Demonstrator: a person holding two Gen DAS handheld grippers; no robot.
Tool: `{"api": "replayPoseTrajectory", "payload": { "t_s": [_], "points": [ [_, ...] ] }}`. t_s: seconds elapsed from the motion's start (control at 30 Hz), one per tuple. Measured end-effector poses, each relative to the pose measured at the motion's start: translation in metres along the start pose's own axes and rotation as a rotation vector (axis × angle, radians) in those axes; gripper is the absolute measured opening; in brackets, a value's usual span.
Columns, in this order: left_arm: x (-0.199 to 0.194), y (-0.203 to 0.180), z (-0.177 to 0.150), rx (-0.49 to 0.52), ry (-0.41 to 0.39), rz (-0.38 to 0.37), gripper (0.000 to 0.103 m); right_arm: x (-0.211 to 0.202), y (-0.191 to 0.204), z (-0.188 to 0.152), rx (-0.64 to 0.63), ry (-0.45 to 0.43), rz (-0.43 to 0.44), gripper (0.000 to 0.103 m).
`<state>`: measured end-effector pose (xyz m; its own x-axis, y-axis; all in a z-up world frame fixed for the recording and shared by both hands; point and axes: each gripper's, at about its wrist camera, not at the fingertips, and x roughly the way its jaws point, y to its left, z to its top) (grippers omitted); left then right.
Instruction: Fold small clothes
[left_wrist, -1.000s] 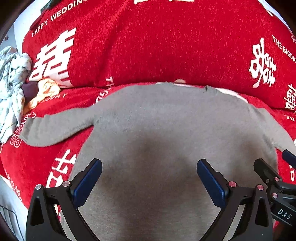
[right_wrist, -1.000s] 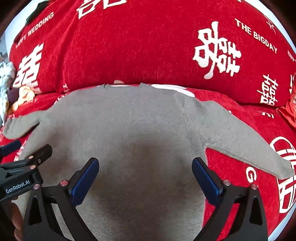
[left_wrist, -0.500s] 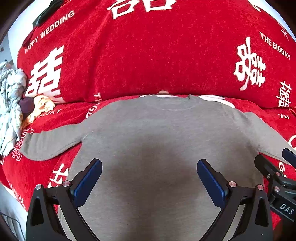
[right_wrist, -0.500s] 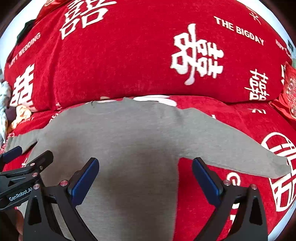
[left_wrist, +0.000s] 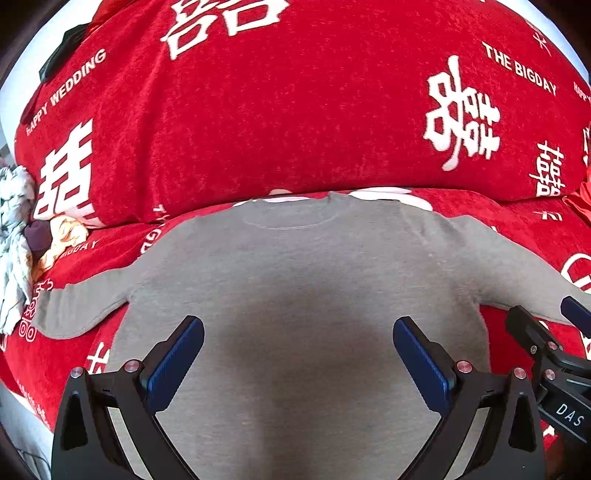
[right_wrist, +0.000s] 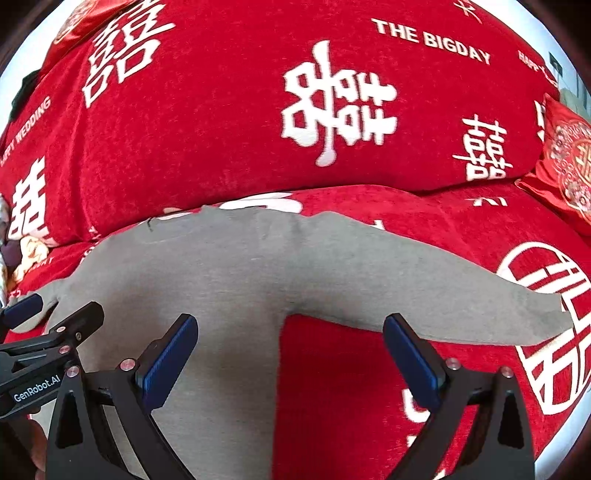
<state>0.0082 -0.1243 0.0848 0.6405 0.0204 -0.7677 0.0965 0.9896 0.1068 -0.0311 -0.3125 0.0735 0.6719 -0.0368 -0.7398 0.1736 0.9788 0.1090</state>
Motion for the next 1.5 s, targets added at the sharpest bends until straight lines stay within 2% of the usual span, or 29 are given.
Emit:
{"api": "replayPoseTrajectory", "payload": {
  "t_s": [0.77,1.2,1.37,1.47,1.5],
  "points": [
    [0.002,-0.102,0.02,0.131,0.008,-0.069,0.103,0.002,-0.112,-0.009,0.153,0.007,-0.083,0.101],
    [0.015,-0.167,0.023,0.205,0.044,-0.112,0.103,0.001,-0.223,-0.03,0.352,0.034,-0.189,0.101],
    [0.021,-0.184,0.02,0.228,0.06,-0.115,0.103,0.008,-0.276,-0.04,0.496,0.044,-0.181,0.098],
    [0.028,-0.188,0.019,0.23,0.076,-0.11,0.103,0.017,-0.303,-0.042,0.562,0.016,-0.145,0.092],
    [0.03,-0.189,0.019,0.23,0.08,-0.107,0.103,0.017,-0.308,-0.038,0.551,-0.023,-0.133,0.092]
  ]
}}
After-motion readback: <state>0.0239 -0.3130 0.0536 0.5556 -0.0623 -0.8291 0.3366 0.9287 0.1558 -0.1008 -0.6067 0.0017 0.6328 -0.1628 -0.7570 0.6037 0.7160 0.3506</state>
